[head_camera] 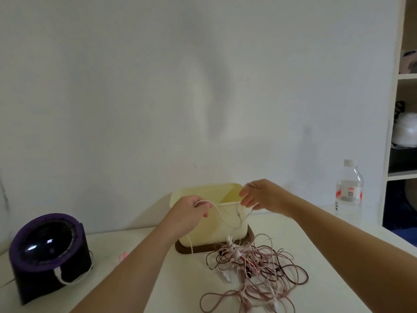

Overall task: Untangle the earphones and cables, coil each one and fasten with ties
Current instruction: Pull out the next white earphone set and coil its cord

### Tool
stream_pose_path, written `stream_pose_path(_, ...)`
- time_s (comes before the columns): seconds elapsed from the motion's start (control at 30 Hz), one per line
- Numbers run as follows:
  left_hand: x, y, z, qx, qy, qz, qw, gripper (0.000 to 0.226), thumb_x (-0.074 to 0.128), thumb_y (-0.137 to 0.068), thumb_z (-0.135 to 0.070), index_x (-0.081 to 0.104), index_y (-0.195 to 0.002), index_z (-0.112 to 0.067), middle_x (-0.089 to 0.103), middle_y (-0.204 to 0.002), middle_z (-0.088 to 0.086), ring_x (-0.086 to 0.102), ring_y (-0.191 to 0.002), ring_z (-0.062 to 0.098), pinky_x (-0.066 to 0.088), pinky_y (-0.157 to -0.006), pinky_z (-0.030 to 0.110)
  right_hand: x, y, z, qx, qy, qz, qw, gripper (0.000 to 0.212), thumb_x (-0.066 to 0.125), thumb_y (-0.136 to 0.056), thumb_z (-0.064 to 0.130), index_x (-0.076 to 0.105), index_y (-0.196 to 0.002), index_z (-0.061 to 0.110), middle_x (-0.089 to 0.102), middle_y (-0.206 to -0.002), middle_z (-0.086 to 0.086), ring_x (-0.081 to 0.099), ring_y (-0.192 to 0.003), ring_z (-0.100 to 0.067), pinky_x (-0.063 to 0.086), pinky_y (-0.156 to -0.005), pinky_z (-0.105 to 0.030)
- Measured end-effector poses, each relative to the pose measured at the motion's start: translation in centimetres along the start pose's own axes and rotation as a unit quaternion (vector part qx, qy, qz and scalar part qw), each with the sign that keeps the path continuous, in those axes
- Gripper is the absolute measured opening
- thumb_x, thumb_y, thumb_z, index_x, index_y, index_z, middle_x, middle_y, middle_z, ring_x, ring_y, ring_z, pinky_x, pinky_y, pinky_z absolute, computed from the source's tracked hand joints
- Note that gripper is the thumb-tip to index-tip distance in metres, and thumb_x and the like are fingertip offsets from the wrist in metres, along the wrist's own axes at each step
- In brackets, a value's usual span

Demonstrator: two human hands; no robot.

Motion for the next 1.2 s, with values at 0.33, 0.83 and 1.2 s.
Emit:
stream_pose_path(0.33, 5.3, 0.1, 2.7, -0.031, -0.164, 0.131, 0.977, 0.031, 0.062, -0.084, -0.042, 0.064, -0.107, -0.021, 0.063, -0.1, -0.007, 0.058, -0.087, 0.007, 0.044, -0.071, 0.019, 0.3, 1.7, 6.5, -0.142, -0.067, 0.024, 0.987, 0.028, 0.036, -0.102, 0.018, 0.062, -0.096, 0.009, 0.067, -0.087, -0.006, 0.063, -0.084, -0.021, 0.052, -0.084, -0.034)
stream_pose_path(0.83, 8.5, -0.5, 2.3, -0.015, -0.007, 0.054, 0.998, 0.042, 0.063, -0.078, -0.056, 0.059, -0.1, -0.02, 0.062, -0.094, -0.009, 0.057, -0.083, 0.002, 0.042, -0.066, 0.015, -1.8, 4.8, 10.2, -0.247, -0.083, -0.005, 0.965, 0.032, 0.032, -0.103, 0.019, 0.062, -0.097, 0.016, 0.07, -0.092, -0.006, 0.068, -0.091, -0.024, 0.054, -0.087, -0.034)
stream_pose_path(1.2, 9.1, 0.6, 0.0, 0.04, 0.05, 0.079, 0.995, 0.031, 0.059, -0.087, -0.037, 0.067, -0.093, -0.007, 0.049, -0.059, -0.003, 0.038, -0.048, 0.004, 0.031, -0.053, 0.016, -3.6, 5.7, 10.5, -0.263, -0.113, -0.023, 0.958, 0.031, 0.033, -0.103, 0.017, 0.064, -0.097, 0.013, 0.071, -0.091, -0.008, 0.068, -0.091, -0.025, 0.053, -0.09, -0.039)
Point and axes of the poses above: each hand's wrist, its own y-axis away from the middle knuckle, its own x-axis out of the palm, z = x × y, the point moved 8 cm from there along -y, towards the middle knuckle
